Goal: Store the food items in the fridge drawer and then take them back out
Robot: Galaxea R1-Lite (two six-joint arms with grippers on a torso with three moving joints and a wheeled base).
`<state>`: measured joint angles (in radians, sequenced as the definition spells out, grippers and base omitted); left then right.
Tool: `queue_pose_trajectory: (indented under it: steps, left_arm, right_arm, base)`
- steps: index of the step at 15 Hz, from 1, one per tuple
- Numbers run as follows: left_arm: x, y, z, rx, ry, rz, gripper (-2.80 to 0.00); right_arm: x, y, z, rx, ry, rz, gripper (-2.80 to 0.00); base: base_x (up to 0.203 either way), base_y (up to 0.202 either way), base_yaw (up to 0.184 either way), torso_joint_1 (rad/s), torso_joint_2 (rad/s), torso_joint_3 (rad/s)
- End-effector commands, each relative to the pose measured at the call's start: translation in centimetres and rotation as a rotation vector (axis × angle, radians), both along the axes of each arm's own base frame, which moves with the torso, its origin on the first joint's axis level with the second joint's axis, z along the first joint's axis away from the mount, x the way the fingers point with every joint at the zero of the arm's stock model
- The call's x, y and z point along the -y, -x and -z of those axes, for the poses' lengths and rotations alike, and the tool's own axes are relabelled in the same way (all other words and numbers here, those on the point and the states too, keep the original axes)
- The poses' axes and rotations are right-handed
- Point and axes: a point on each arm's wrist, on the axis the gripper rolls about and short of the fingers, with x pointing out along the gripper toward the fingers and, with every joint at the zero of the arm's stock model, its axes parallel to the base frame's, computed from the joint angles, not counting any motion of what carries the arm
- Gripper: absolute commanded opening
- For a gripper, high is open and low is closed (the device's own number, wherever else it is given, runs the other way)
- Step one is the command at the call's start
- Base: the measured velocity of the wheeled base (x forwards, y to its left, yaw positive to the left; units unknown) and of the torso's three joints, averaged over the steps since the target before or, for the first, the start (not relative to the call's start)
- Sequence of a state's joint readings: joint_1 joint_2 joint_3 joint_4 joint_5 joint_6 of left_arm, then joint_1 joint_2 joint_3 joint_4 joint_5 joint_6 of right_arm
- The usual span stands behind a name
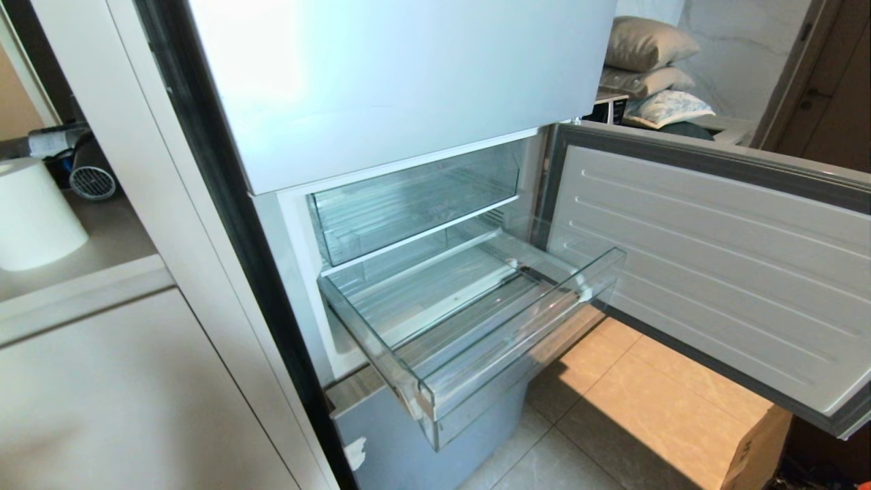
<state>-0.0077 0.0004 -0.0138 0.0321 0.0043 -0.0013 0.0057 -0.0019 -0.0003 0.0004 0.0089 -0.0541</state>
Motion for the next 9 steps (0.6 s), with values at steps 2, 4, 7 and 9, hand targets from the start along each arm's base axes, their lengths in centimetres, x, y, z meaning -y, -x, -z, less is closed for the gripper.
queue_pose_trajectory:
  steps: [2,4,7,9]
  left_arm:
    - [0.00,0.00,0.00,0.000,0.000,0.000,-2.80]
    - [0.00,0.00,0.00,0.000,0.000,0.000,-2.80]
    - [0.00,0.00,0.00,0.000,0.000,0.000,-2.80]
    - [0.00,0.00,0.00,0.000,0.000,0.000,-2.80]
  right_arm:
    - [0.00,-0.02,0.02,-0.003,0.001,-0.001,-2.80]
    - [0.01,-0.02,0.00,-0.002,-0.016,0.002,-2.80]
    - [0.03,-0.02,-0.03,0.001,-0.054,0.013,-2.80]
    - [0.03,-0.02,-0.03,0.001,-0.054,0.015,-2.80]
  base:
    - [0.000,0.000,0.000,0.000,0.00,0.000]
    - [0.001,-0.003,0.045,0.001,0.00,0.001]
    - [0.000,-0.007,0.167,0.001,0.00,0.004]
    - [0.002,-0.008,0.175,0.004,0.00,0.001]
